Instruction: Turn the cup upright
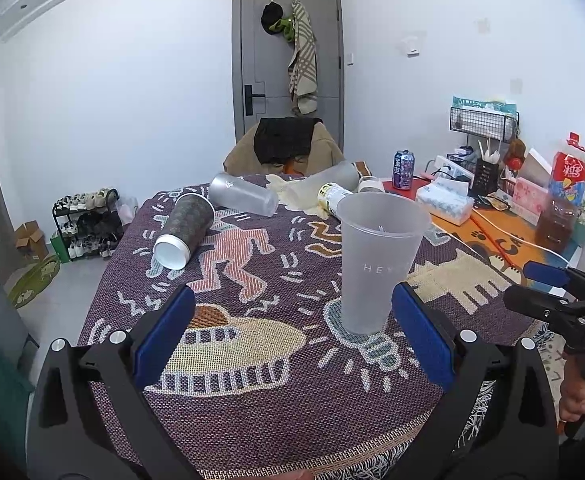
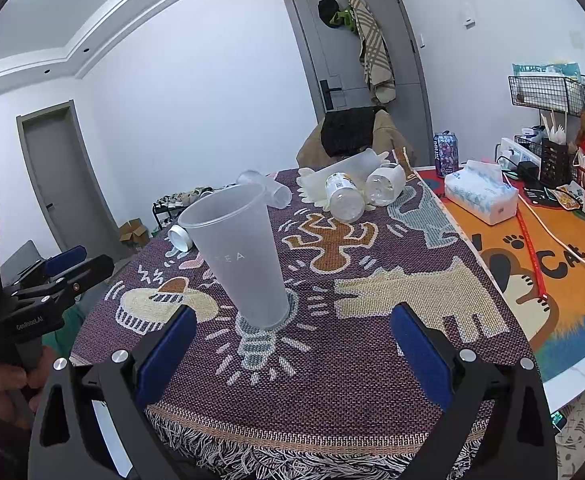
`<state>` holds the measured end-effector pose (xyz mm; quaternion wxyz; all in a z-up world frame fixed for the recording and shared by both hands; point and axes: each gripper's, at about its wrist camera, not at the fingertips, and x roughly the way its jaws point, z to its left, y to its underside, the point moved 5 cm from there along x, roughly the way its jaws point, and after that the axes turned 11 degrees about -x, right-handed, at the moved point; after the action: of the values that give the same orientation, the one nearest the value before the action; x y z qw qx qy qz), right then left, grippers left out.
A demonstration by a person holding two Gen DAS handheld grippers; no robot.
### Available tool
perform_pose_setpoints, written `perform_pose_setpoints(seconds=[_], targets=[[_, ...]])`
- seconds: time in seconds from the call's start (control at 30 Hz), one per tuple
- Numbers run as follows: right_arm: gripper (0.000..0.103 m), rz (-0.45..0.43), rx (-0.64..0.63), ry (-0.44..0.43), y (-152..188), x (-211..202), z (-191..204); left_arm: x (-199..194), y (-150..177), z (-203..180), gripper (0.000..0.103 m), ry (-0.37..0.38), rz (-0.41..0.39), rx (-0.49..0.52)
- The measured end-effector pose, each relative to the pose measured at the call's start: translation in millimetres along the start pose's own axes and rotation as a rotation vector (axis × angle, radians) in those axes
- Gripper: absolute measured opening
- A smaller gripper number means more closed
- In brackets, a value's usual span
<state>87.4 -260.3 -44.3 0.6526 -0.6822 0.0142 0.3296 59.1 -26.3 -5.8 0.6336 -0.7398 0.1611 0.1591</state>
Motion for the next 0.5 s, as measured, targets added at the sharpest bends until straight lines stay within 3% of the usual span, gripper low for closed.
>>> perform_pose_setpoints(seconds=[0.5], targets=[[0.095,-0.001,-0.002,0.000,0.1,-0.2,0.2,0.3,0.9,1.2,0.098,0.000,0.002,-0.001]])
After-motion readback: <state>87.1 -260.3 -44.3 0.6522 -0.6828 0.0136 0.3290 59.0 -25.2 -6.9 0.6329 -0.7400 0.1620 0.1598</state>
